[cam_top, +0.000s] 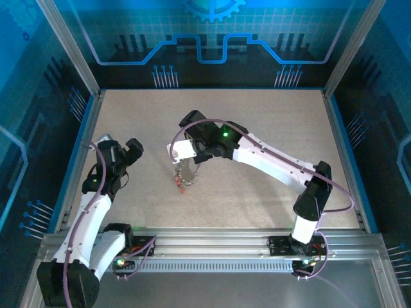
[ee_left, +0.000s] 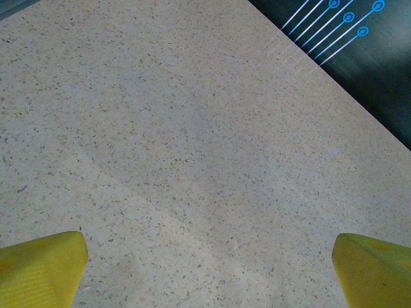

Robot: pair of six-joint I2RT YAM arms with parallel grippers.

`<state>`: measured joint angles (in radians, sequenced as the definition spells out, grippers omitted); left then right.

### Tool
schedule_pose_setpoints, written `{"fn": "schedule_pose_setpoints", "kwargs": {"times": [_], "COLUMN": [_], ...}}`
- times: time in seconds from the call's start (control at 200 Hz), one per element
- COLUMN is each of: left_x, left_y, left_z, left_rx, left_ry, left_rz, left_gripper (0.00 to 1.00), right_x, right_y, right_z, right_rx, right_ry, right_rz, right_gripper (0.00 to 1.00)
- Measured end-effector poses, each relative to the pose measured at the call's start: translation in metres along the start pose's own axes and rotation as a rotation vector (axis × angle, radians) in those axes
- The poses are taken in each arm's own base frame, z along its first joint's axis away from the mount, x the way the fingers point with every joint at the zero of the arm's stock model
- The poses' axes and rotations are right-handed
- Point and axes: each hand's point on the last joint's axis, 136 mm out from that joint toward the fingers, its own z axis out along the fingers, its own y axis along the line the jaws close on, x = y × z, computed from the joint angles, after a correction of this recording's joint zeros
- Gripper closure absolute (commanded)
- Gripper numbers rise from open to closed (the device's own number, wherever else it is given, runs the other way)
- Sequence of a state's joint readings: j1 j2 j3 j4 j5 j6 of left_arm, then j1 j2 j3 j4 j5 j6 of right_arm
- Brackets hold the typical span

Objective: Put the keys on the keyring

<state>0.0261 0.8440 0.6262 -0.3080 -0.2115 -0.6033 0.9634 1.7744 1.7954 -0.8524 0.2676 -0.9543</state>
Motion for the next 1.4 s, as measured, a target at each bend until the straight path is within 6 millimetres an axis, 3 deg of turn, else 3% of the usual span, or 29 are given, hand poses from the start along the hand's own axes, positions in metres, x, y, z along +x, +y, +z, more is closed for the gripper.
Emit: {"fn": "schedule_pose_setpoints", "kwargs": {"times": [0.175,0.46,0.715,1.151,1.401], "left_x": [0.002,0.011,0.011,0.012,0.013], "left_y": [0.004,0.012,0.015,0.016,0.016], "left_z": [0.002,0.007,0.006,0.007,0.01], "left_rx": [-0.011,-0.027,-0.038,-0.036,-0.034], "left_ry": [0.001,0.008,-0.002,-0.004,-0.006], "left_rz": [0.0,-0.006,-0.028,-0.052,-0.053], "left_gripper": [0.01,0.01,0.01,0.01,0.01], "right_x": [0.001,0.034,0.082,0.158,0.183], "right_y": [0.01,0.076,0.079,0.108,0.122], "right_z": [0.01,0.035,0.029,0.049,0.068], "right_rx": [-0.014,-0.118,-0.091,-0.167,-0.215], "right_ry": [-0.011,0.006,0.045,0.143,0.207], "right_rz": [-0.001,-0.136,-0.047,0.17,0.212], "right_gripper": [1.0,1.0,1.0,1.0,1.0]}}
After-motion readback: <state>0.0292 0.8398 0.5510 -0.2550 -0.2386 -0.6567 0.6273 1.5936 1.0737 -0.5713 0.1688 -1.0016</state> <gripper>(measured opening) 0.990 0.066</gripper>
